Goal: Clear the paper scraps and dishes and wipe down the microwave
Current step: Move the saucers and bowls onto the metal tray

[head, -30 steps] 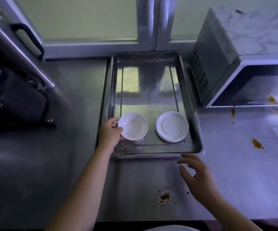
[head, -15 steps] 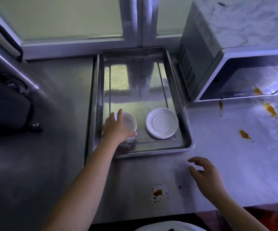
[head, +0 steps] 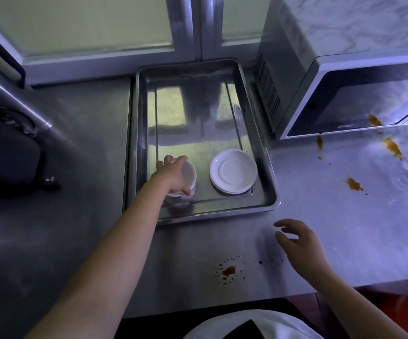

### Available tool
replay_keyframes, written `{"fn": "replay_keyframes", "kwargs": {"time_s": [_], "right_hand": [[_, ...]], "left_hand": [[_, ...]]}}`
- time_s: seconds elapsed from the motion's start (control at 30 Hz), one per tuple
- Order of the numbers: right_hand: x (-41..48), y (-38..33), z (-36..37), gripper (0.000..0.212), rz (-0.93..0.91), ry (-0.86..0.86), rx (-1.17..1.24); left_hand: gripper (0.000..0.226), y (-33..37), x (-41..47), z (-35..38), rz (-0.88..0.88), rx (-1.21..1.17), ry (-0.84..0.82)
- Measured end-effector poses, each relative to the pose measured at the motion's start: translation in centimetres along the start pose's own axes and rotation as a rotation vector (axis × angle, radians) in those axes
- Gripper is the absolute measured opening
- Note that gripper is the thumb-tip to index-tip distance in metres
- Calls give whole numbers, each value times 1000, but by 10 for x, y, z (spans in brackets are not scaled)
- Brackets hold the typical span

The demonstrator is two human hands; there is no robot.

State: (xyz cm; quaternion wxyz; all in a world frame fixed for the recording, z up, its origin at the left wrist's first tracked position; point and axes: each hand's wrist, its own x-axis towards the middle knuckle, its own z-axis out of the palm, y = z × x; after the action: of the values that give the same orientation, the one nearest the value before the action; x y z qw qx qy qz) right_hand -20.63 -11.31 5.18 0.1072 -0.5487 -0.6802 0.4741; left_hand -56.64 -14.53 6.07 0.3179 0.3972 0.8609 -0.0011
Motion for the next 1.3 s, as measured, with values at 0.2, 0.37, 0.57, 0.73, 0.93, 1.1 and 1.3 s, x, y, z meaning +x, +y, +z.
{"fn": "replay_keyframes", "kwargs": {"time_s": [0.2,0.37,0.57,0.73,0.93,1.1,1.3], "right_hand": [[-3,1,-4,21,-2,-9,-2],[-8,2,-12,22,16,15,17],[-15,-4,-23,22,40,78,74],[-27,-1,-40,22,56,169,172],[-36,7,-53,20,143,233,190],[-39,10,-63,18,163,262,199],[-47,18,-67,20,193,246,191]], "left_hand": [[111,-1,-2,2,0,-12,-12],[121,46,-3,13,136,51,136],[132,134,18,34,254,205,-9],[146,151,37,38,236,303,-129],[135,148,33,40,249,380,-110],[130,138,31,31,211,367,-115],[129,127,24,27,170,350,-141]]}}
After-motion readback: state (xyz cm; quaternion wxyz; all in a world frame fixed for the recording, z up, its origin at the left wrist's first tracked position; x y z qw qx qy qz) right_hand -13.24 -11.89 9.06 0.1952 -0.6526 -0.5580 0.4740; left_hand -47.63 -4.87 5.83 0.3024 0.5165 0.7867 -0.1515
